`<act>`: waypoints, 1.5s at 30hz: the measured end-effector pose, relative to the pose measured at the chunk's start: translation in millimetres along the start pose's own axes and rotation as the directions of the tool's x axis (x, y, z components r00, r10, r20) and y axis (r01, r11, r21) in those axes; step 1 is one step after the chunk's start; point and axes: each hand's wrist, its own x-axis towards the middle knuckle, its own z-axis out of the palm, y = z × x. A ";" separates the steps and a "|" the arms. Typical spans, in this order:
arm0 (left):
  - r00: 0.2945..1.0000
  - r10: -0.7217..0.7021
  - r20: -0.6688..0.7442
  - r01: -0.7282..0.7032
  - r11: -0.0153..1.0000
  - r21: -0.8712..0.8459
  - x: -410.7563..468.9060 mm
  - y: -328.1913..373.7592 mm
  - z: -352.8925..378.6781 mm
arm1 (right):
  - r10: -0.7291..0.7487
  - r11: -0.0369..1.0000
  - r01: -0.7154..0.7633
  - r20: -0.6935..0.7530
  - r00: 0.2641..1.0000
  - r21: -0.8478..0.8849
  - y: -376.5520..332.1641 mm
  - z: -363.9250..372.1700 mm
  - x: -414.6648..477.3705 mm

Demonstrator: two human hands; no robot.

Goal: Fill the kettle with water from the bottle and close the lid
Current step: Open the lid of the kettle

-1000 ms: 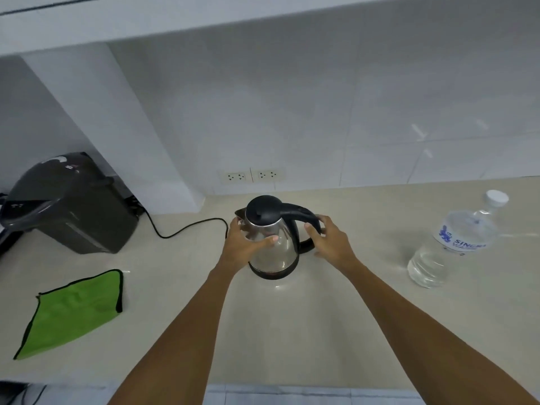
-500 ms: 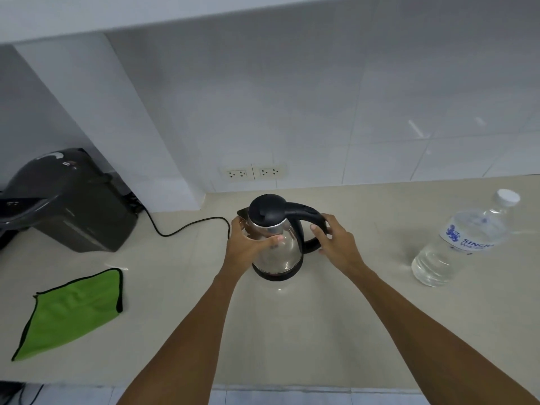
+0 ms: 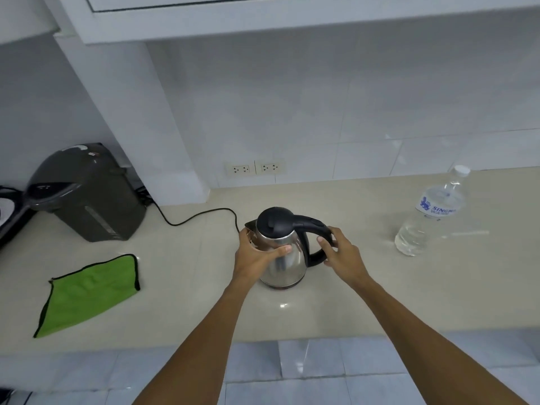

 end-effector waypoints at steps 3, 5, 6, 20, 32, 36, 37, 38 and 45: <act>1.000 -0.021 0.006 0.021 1.000 -0.002 -19.2 -13.3 -3.7 | 0.021 1.000 -0.021 -0.001 1.000 0.014 5.5 6.5 -23.8; 1.000 -0.024 0.003 0.024 1.000 -0.011 -27.9 -20.5 -5.2 | 0.034 0.999 -0.034 0.002 0.999 0.022 7.1 9.5 -34.3; 1.000 -0.025 0.003 0.025 1.000 -0.012 -31.5 -22.6 -5.5 | 0.041 0.999 -0.041 0.003 0.999 0.020 7.6 10.6 -38.0; 1.000 0.018 0.007 -0.018 0.999 0.035 -38.2 -40.9 3.7 | 0.171 0.985 -0.168 0.080 0.982 -0.041 3.9 -0.1 -50.3; 0.999 0.049 0.013 -0.049 0.998 0.032 -31.5 -51.6 4.2 | -0.220 0.760 0.236 0.102 0.970 -0.605 -121.7 61.3 -32.6; 0.998 0.048 0.043 -0.048 0.999 0.020 -28.7 -52.9 1.8 | -0.193 0.705 0.225 0.122 0.973 -0.672 -114.8 74.2 -34.1; 0.998 0.049 0.047 -0.049 0.999 0.014 -28.5 -53.0 1.5 | -0.193 0.706 0.222 0.118 0.974 -0.673 -113.5 74.2 -33.8; 0.998 0.048 0.048 -0.048 0.999 0.014 -28.5 -53.2 1.3 | -0.191 0.710 0.218 0.114 0.975 -0.670 -113.3 73.6 -33.8; 0.998 0.037 0.049 -0.038 0.999 0.025 -28.8 -53.3 1.0 | -0.155 0.737 0.194 0.118 0.981 -0.648 -117.6 74.1 -33.9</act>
